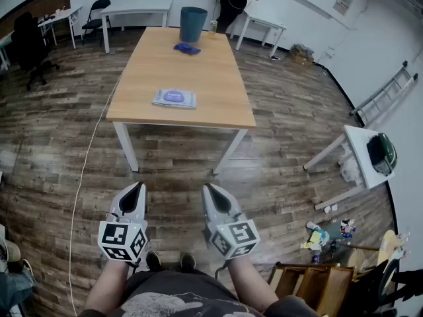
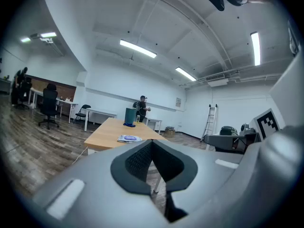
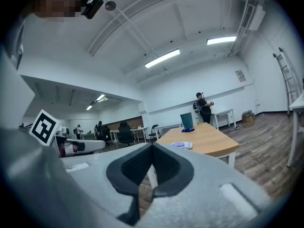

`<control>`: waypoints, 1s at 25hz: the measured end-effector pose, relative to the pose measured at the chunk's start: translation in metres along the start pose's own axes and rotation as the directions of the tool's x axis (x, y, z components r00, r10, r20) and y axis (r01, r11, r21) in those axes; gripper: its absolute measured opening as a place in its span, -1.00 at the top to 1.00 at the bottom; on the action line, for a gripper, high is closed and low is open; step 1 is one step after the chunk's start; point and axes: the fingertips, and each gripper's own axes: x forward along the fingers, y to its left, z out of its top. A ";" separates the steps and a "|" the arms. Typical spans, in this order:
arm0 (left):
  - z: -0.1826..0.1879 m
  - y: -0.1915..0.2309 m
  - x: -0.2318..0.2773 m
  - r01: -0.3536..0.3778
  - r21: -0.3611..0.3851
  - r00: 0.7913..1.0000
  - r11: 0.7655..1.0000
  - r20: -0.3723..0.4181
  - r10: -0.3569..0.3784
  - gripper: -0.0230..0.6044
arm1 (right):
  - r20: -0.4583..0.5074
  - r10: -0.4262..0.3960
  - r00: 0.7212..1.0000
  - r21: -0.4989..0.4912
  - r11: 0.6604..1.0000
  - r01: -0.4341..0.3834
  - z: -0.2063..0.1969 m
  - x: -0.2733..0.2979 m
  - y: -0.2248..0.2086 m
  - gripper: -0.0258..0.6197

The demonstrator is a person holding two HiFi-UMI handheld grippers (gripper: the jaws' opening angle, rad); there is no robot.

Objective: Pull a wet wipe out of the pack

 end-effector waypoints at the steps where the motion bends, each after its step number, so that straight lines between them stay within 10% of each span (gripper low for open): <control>1: 0.000 0.000 0.000 0.003 -0.002 1.000 1.000 0.003 -0.003 0.87 | -0.002 0.002 1.000 -0.007 1.000 -0.002 -0.001 0.001 0.001 0.95; 25: -0.010 -0.042 0.021 -0.012 0.023 1.000 1.000 0.015 0.012 0.87 | -0.017 0.004 1.000 0.003 1.000 -0.004 -0.013 -0.024 -0.049 0.95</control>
